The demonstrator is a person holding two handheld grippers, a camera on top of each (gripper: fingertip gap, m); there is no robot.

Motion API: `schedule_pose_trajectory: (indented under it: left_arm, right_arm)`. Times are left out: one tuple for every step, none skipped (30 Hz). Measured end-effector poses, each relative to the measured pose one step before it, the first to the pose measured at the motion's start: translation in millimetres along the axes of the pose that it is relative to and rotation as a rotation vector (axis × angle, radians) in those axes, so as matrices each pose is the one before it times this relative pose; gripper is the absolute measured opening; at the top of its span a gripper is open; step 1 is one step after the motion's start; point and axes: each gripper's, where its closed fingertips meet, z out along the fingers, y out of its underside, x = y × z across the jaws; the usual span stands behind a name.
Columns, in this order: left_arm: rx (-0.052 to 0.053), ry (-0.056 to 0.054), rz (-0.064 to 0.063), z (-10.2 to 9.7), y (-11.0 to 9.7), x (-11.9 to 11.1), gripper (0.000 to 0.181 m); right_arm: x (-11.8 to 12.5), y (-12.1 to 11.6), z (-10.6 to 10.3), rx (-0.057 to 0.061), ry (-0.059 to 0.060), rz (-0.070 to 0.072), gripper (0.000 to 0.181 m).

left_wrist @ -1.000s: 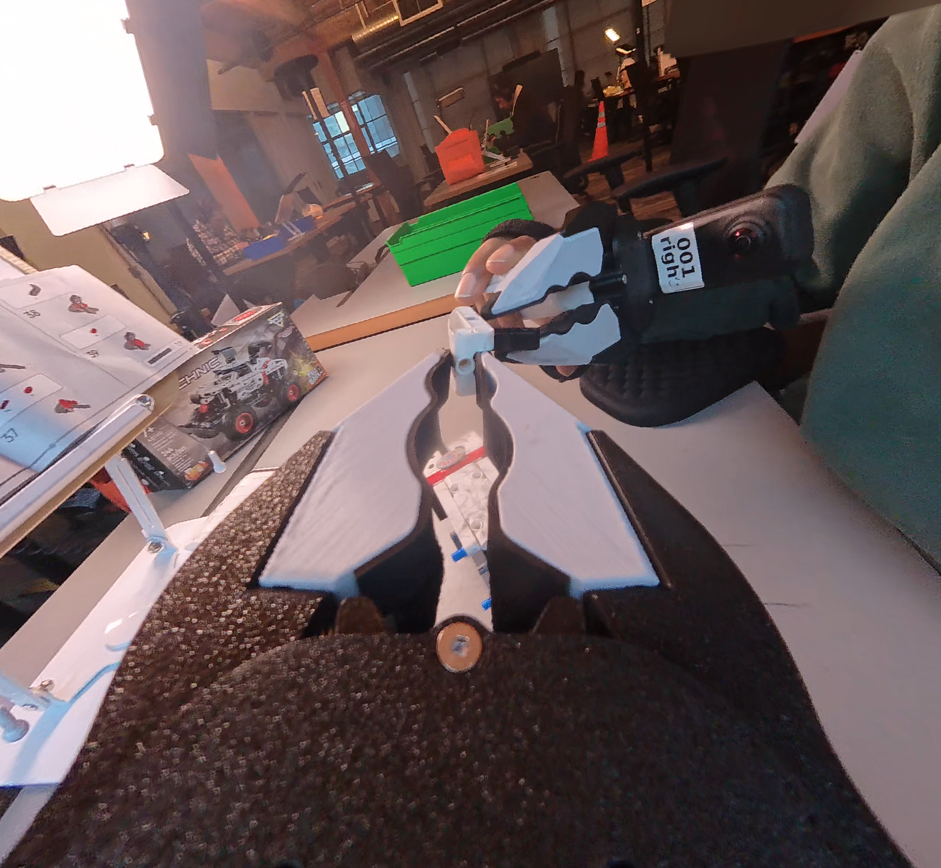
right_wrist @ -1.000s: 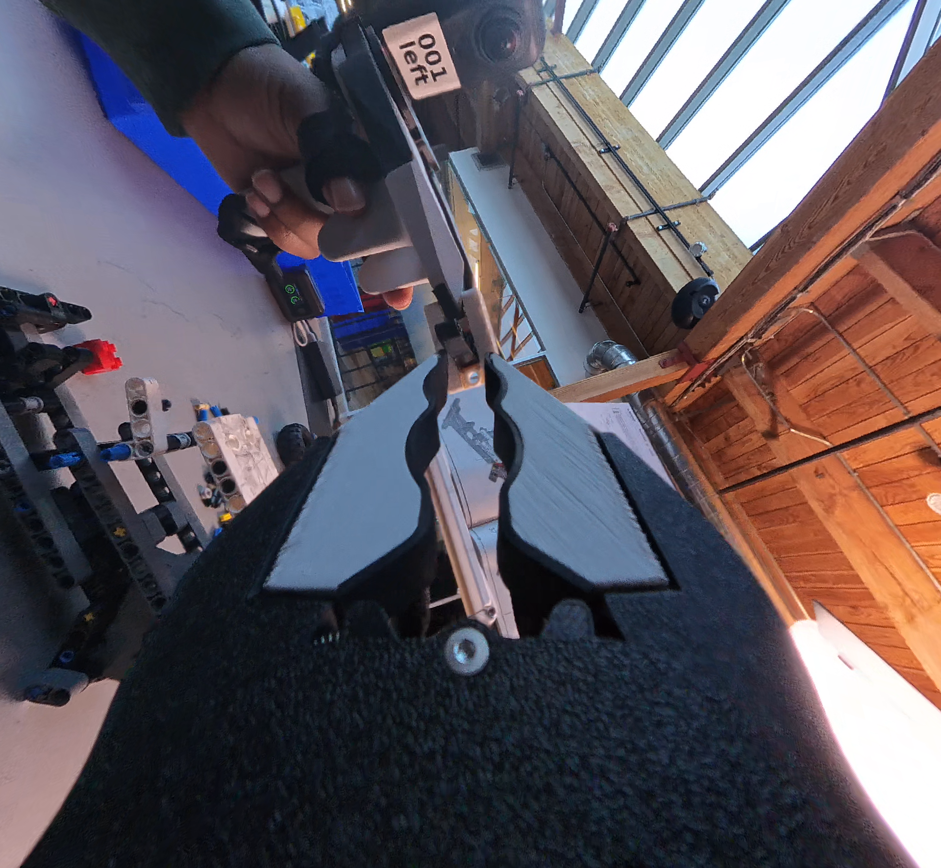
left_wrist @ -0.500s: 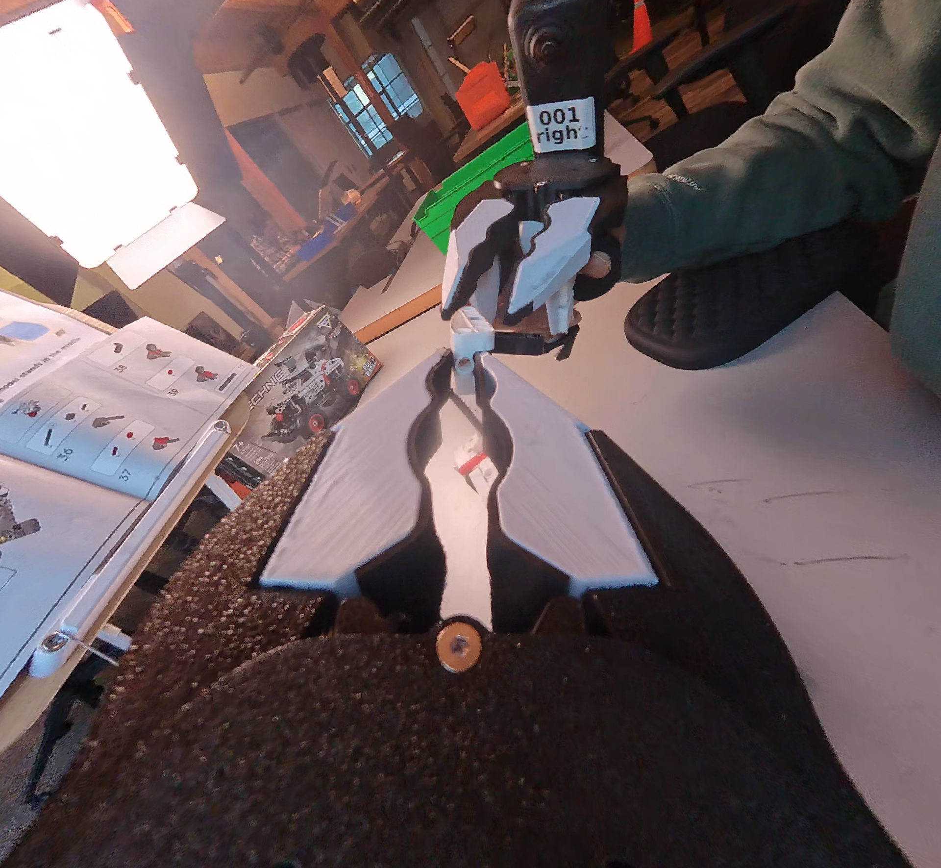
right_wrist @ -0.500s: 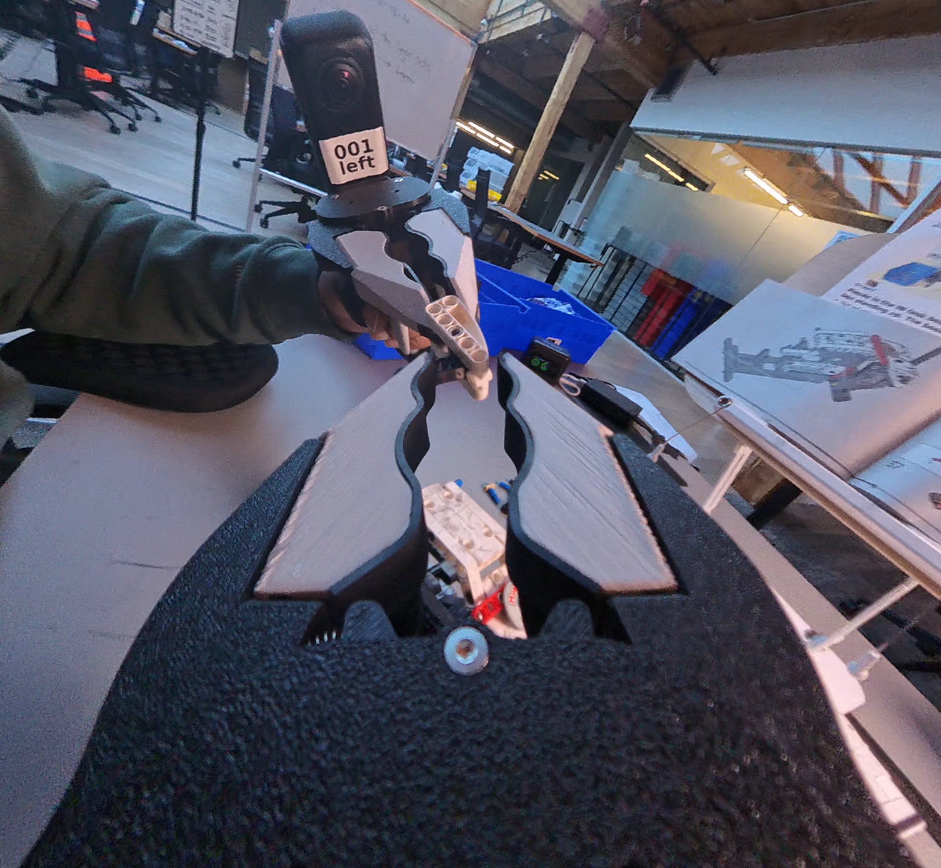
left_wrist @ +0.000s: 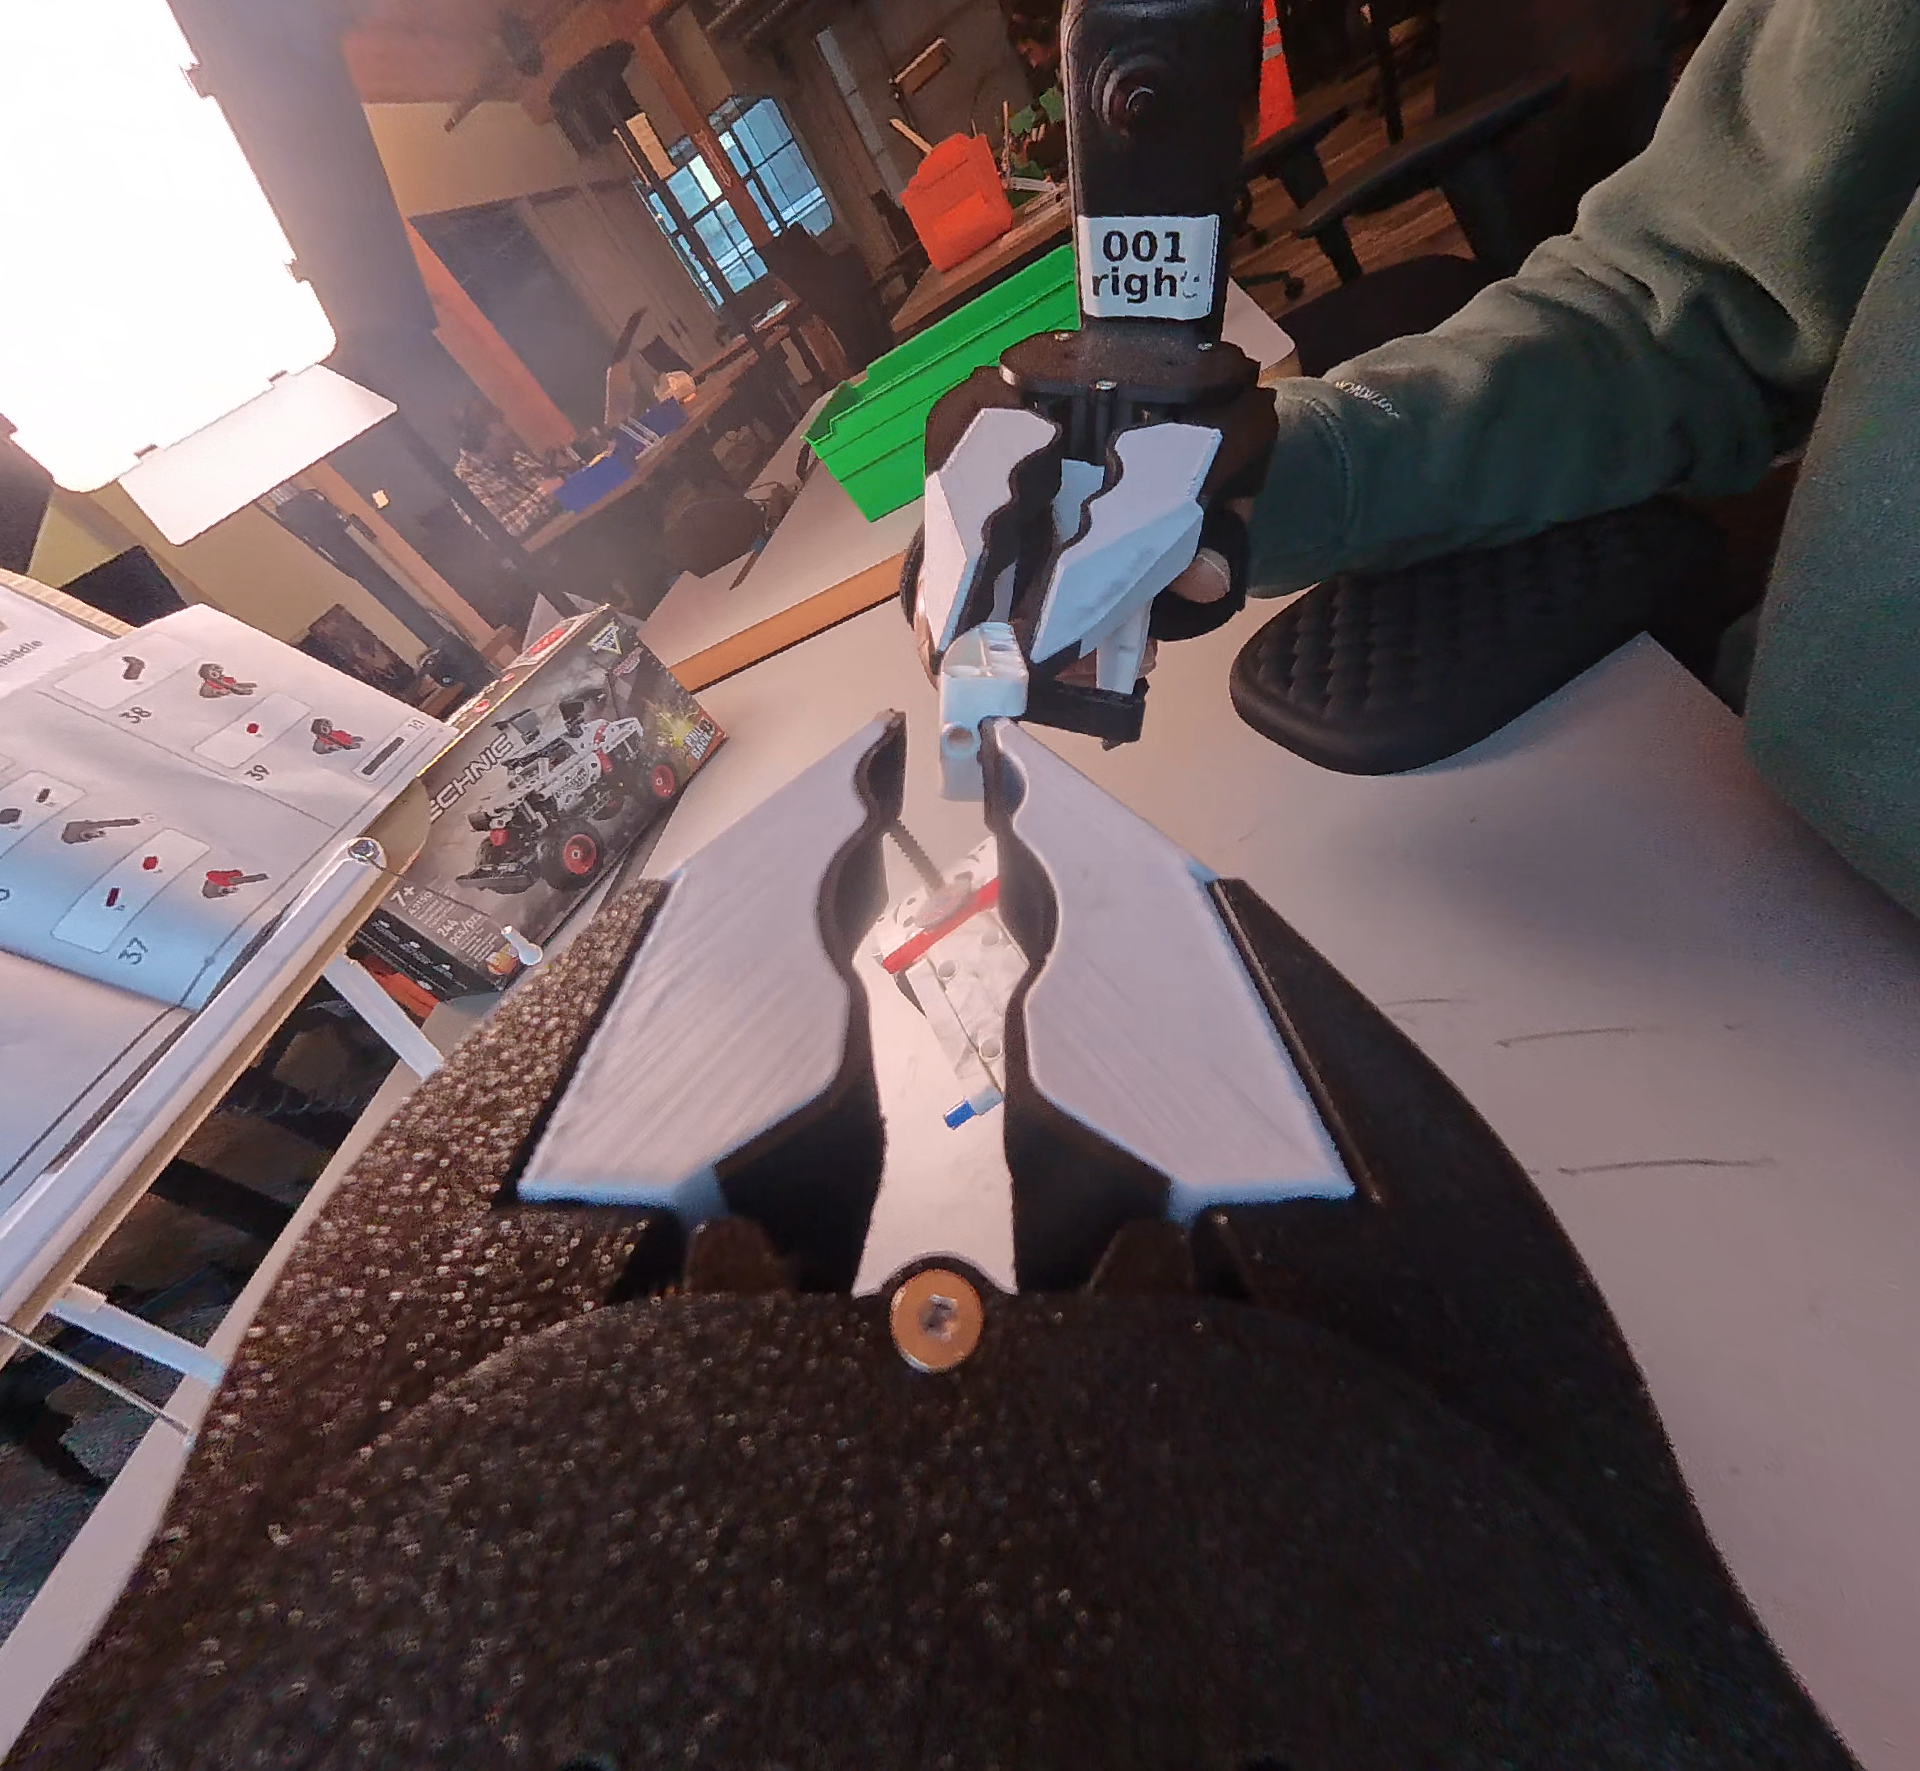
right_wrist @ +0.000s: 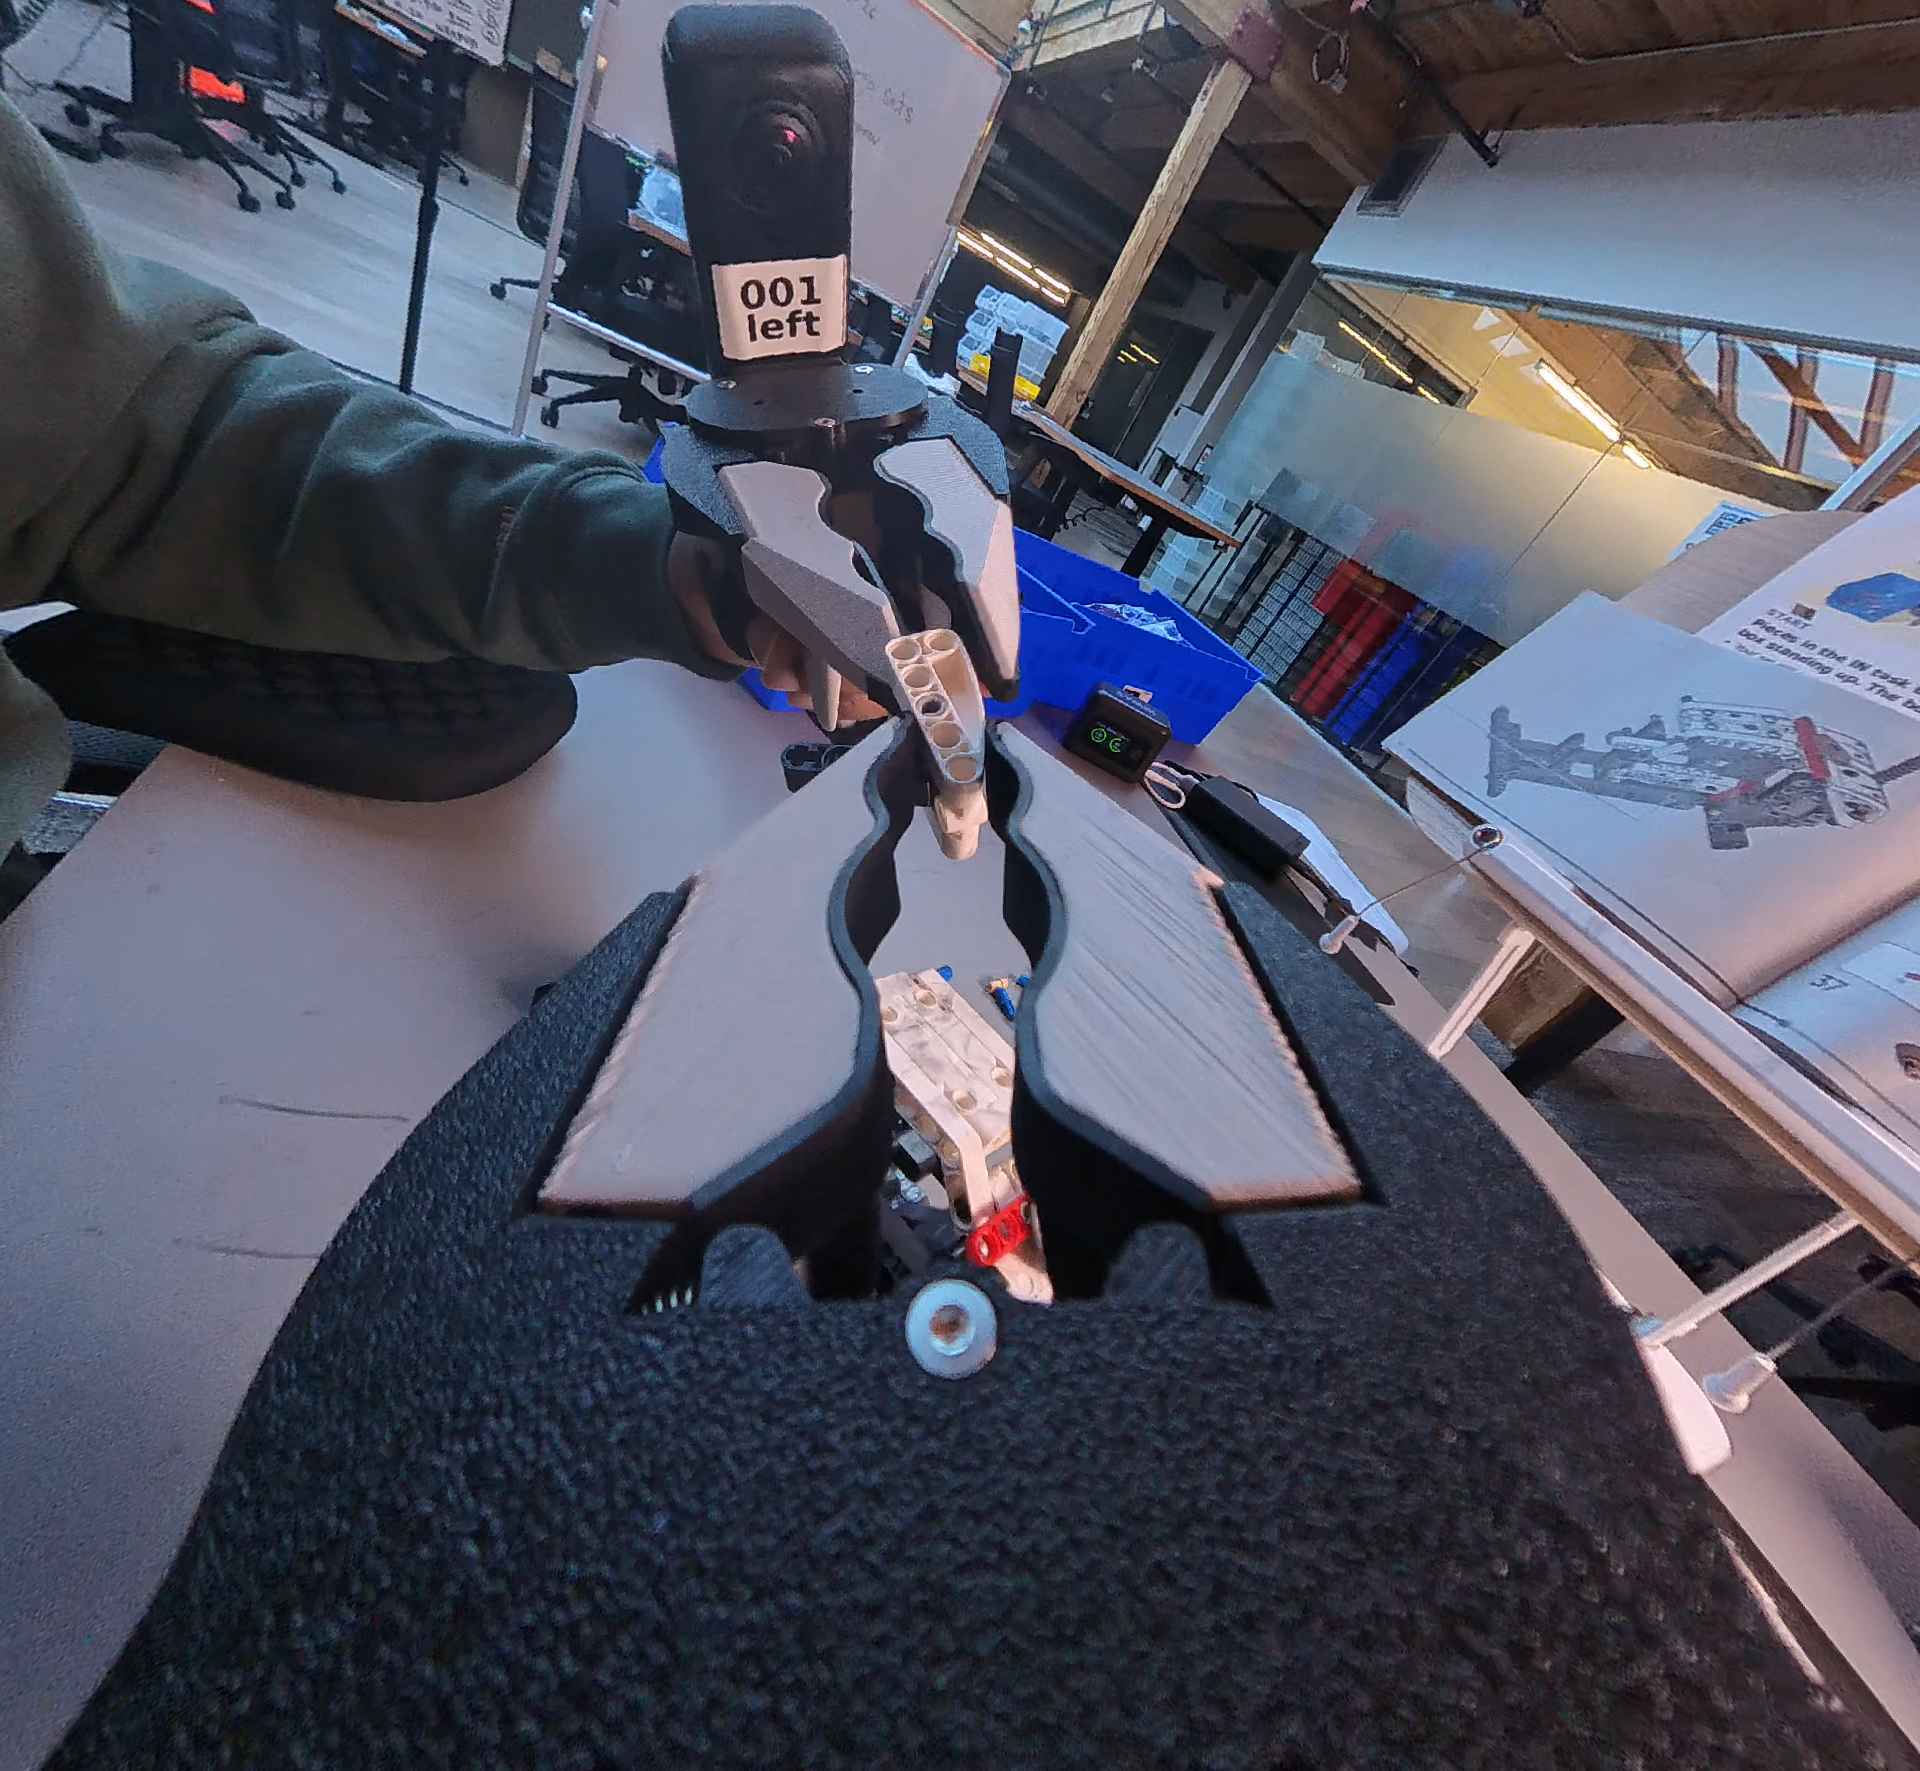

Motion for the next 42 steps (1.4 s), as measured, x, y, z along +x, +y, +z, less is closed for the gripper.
schedule_pose_trajectory:
  left_arm:
    - [0.0023,0.0035,-0.0085,-0.63,-0.10,-0.22,0.015]
    - [0.0003,0.0051,-0.0080,-0.77,0.31,-0.10,0.017]
    - [-0.0020,0.0074,-0.0091,-0.74,0.65,0.22,0.018]
    - [-0.0021,0.0097,-0.0113,-0.75,0.95,0.54,0.019]
    - [0.0000,0.0113,-0.0144,-0.71,0.80,0.67,0.018]
    - [0.0013,0.0113,-0.0156,-0.55,0.94,0.68,0.019]
    - [0.0013,0.0126,-0.0134,-0.53,0.97,1.03,0.018]
    - [0.0002,0.0115,-0.0101,-0.28,1.19,1.12,0.017]
    - [-0.0017,0.0120,-0.0080,-0.11,1.25,1.38,0.016]
    - [-0.0024,0.0115,-0.0080,0.00,1.38,1.44,0.015]
    - [-0.0032,0.0156,-0.0110,0.04,1.42,2.03,0.013]
    - [-0.0063,0.0228,-0.0151,0.39,2.09,2.94,0.016]
    - [-0.0193,0.0251,-0.0180,1.87,4.28,3.58,0.023]
    - [-0.0183,-0.0008,-0.0074,2.66,4.43,0.27,0.026]
    - [-0.0089,-0.0302,0.0149,1.98,2.50,-3.47,0.019]
    - [0.0023,-0.0107,0.0181,1.26,0.33,-0.50,0.016]
    - [0.0049,0.0013,-0.0051,0.68,-1.11,0.33,0.016]
    - [0.0092,0.0135,-0.0155,0.02,-1.98,1.32,0.016]
    - [0.0094,0.0189,-0.0152,-0.56,-1.83,2.09,0.016]
    - [0.0037,0.0215,-0.0140,-0.89,-0.23,2.38,0.016]
    - [0.0005,0.0182,-0.0155,-1.05,0.91,1.74,0.016]
    - [0.0058,0.0085,-0.0108,-0.96,0.36,0.65,0.016]
    - [0.0078,-0.0017,-0.0026,-0.53,-0.17,-0.35,0.016]
    - [-0.0014,0.0009,0.0020,0.22,0.39,0.58,0.016]
    - [-0.0039,0.0058,-0.0001,0.38,0.35,1.44,0.016]
    - [0.0031,0.0055,-0.0045,-0.06,-0.67,0.99,0.016]
    - [0.0089,0.0109,-0.0083,-0.81,-1.23,1.46,0.017]
    - [0.0103,0.0108,-0.0117,-1.13,-1.30,1.01,0.017]
    - [0.0047,0.0019,-0.0070,-1.03,-0.52,-0.15,0.017]
    - [-0.0046,-0.0055,0.0029,-0.36,0.77,-0.63,0.017]
    - [-0.0103,-0.0053,0.0091,0.39,1.47,0.23,0.017]
    - [-0.0062,-0.0080,0.0083,0.67,0.87,-0.08,0.017]
    - [-0.0102,-0.0127,0.0114,1.07,1.36,-0.52,0.017]
    - [-0.0209,-0.0131,0.0189,1.38,2.59,-0.41,0.016]
    - [-0.0226,-0.0134,0.0202,1.19,2.89,-0.38,0.016]
    - [-0.0093,-0.0104,0.0117,0.24,1.13,-0.20,0.016]
    - [0.0011,-0.0079,-0.0013,-0.44,0.15,-0.58,0.016]
    - [0.0014,-0.0070,-0.0077,-0.81,0.57,-1.07,0.016]
    - [-0.0115,-0.0078,-0.0022,-0.06,2.73,-0.92,0.017]
    - [-0.0143,-0.0140,0.0080,-0.11,2.82,-1.19,0.017]
    - [-0.0198,-0.0211,0.0129,0.09,3.31,-1.68,0.018]
    - [-0.0231,-0.0157,0.0126,0.07,3.43,-0.86,0.018]
  right_arm:
    - [-0.51,-0.31,0.43,0.0025,-0.0017,0.0017,0.012]
    - [-0.75,0.18,0.57,-0.0008,-0.0033,-0.0013,0.012]
    - [-0.62,0.65,0.73,-0.0031,-0.0009,-0.0040,0.012]
    - [-0.77,0.68,0.78,-0.0018,-0.0014,-0.0030,0.012]
    - [-0.60,0.43,0.67,-0.0006,-0.0007,0.0004,0.012]
    - [-0.78,0.51,0.71,-0.0004,-0.0025,0.0021,0.012]
    - [-0.54,0.81,0.72,-0.0014,-0.0027,0.0030,0.012]
    - [-0.60,1.00,0.53,-0.0024,-0.0022,0.0003,0.012]
    - [-0.71,1.12,0.26,-0.0031,-0.0033,-0.0001,0.012]
    - [-0.59,1.17,0.26,-0.0035,-0.0034,0.0017,0.012]
    - [-0.90,1.23,0.24,-0.0039,-0.0051,0.0026,0.012]
    - [0.50,0.99,0.46,-0.0021,0.0050,0.0034,0.012]
    - [0.80,0.88,0.52,-0.0030,0.0039,0.0026,0.012]
    - [-1.26,1.45,0.60,-0.0077,-0.0093,0.0068,0.012]
    - [-3.39,0.87,0.33,-0.0094,-0.0181,-0.0006,0.011]
    - [0.65,-0.36,-0.44,-0.0064,0.0082,-0.0163,0.011]
    - [-0.05,-1.18,-0.84,-0.0027,-0.0018,-0.0058,0.011]
    - [-0.75,-1.90,-0.87,0.0069,-0.0090,0.0104,0.010]
    - [-1.28,-1.02,-0.40,0.0080,-0.0102,0.0135,0.010]
    - [-1.85,0.85,-0.08,-0.0003,-0.0111,0.0052,0.010]
    - [-1.45,2.06,0.21,-0.0062,-0.0076,-0.0017,0.011]
    - [-0.69,1.62,0.09,-0.0041,-0.0026,-0.0034,0.011]
    - [-0.16,1.03,-0.08,-0.0028,-0.0006,-0.0027,0.011]
    - [-0.91,0.50,-0.19,-0.0020,-0.0061,-0.0028,0.011]
    - [-1.06,-0.21,-0.32,-0.0001,-0.0063,-0.0046,0.011]
    - [-0.69,-0.20,-0.18,-0.0011,-0.0019,-0.0077,0.011]
    - [-1.20,0.41,0.05,-0.0052,-0.0027,-0.0127,0.011]
    - [-0.79,1.16,0.35,-0.0098,0.0024,-0.0157,0.011]
    - [0.03,1.97,0.80,-0.0142,0.0075,-0.0155,0.011]
    - [-0.28,1.95,0.68,-0.0129,0.0053,-0.0134,0.011]
    - [-0.67,0.66,0.25,-0.0033,-0.0007,-0.0030,0.011]
    - [0.01,-0.72,0.07,0.0042,0.0011,0.0070,0.011]
    - [0.09,-1.71,0.42,0.0091,0.0023,0.0095,0.011]
    - [-0.54,-0.05,0.91,-0.0044,-0.0006,0.0005,0.011]
    - [-0.55,1.44,1.08,-0.0135,0.0024,-0.0094,0.011]
    - [-0.20,1.97,1.01,-0.0150,0.0047,-0.0091,0.011]
    - [0.43,2.66,0.86,-0.0182,0.0051,-0.0016,0.011]
    - [0.36,2.41,0.99,-0.0173,0.0040,0.0036,0.011]
    - [0.13,2.21,1.14,-0.0162,0.0031,0.0019,0.011]
    - [0.26,3.02,1.29,-0.0206,0.0046,-0.0036,0.011]
    - [0.21,3.92,1.36,-0.0294,0.0040,-0.0073,0.011]
    - [-0.67,3.48,1.47,-0.0283,-0.0018,-0.0079,0.011]
